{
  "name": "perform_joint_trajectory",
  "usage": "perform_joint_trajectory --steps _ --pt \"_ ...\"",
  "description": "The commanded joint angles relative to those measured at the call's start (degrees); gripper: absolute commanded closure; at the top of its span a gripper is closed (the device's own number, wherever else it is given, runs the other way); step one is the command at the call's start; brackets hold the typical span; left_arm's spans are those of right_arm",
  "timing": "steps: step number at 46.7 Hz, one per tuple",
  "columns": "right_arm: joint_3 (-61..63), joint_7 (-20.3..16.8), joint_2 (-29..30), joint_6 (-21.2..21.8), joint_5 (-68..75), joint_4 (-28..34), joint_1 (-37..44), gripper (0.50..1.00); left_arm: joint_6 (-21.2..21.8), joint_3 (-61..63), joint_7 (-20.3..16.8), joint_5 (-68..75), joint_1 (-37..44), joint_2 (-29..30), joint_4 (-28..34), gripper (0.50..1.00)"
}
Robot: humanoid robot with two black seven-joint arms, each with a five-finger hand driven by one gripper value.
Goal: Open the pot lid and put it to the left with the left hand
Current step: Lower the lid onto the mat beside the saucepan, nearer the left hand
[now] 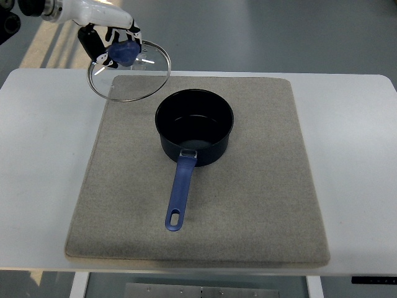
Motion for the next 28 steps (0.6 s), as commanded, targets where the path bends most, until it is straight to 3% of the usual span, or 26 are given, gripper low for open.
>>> perform_joint_trajectory --steps 1,28 --pt "0.00 -0.01 0.00 -0.06 0.00 -0.05 0.00 0.585 0.01 0.14 0.02 -0.03 0.80 1.91 -0.13 1.000" --pt "0.00 -0.01 0.00 0.03 0.00 -0.05 0.00 0.585 1.17 0.84 0.10 0.50 13.28 0.33 2.06 1.000"
